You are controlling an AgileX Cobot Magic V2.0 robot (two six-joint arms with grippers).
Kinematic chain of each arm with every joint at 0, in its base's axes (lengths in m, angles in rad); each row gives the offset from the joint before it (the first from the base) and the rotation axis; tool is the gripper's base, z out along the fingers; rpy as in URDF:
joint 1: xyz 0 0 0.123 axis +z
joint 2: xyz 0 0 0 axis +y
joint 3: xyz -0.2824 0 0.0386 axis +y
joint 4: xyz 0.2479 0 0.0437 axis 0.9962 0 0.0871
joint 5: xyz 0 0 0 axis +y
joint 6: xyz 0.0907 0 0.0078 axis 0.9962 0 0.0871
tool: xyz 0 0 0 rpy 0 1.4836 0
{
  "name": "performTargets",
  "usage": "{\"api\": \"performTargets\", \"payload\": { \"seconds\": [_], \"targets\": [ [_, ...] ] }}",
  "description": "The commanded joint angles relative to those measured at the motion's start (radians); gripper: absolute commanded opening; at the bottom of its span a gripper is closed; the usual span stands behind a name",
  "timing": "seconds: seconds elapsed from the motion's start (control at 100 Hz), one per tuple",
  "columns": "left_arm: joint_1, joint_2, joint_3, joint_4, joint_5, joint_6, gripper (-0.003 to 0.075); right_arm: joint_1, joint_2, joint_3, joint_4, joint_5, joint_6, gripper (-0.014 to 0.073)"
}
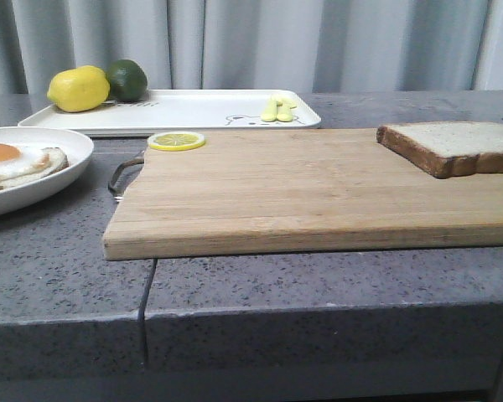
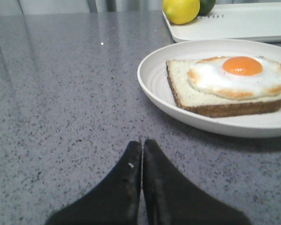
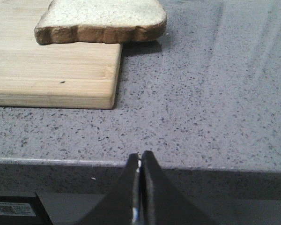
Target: Place bread and move sandwich to tray
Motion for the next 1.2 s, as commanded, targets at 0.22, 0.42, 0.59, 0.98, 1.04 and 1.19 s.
{"api": "performTargets", "payload": {
  "seconds": [0.22, 0.42, 0.59, 0.98, 1.04, 1.19],
  "targets": [
    [0.003, -0.029, 0.016, -0.006, -0.277, -0.012, -0.0020, -0.006, -0.019, 0.009, 0.008, -0.141, -0.005, -0.0060],
    [0.003, -0.029, 0.016, -0.006, -0.340, -0.012, -0.0020, -0.006, -0.019, 0.009, 0.006, -0.236, -0.005, -0.0060],
    [0.003, -0.029, 0.014, -0.006, -0.390, -0.012, -0.0020, -0.006, -0.018, 0.009, -0.003, -0.314, -0.005, -0.0060],
    [0.003, 0.047, -0.124, -0.006, -0.301, -0.012, -0.0020, -0.006, 0.051, -0.088, 0.002, -0.277, -0.005, -0.0060],
    [0.003, 0.089, -0.163, -0.006, -0.271, -0.012, -0.0020, -0.006, 0.096, -0.137, 0.008, -0.242, -0.005, -0.0060],
    [0.003, 0.193, -0.246, -0.006, -0.254, -0.012, -0.0020, -0.006, 0.239, -0.246, 0.008, -0.181, -0.006, -0.0060]
  ]
}}
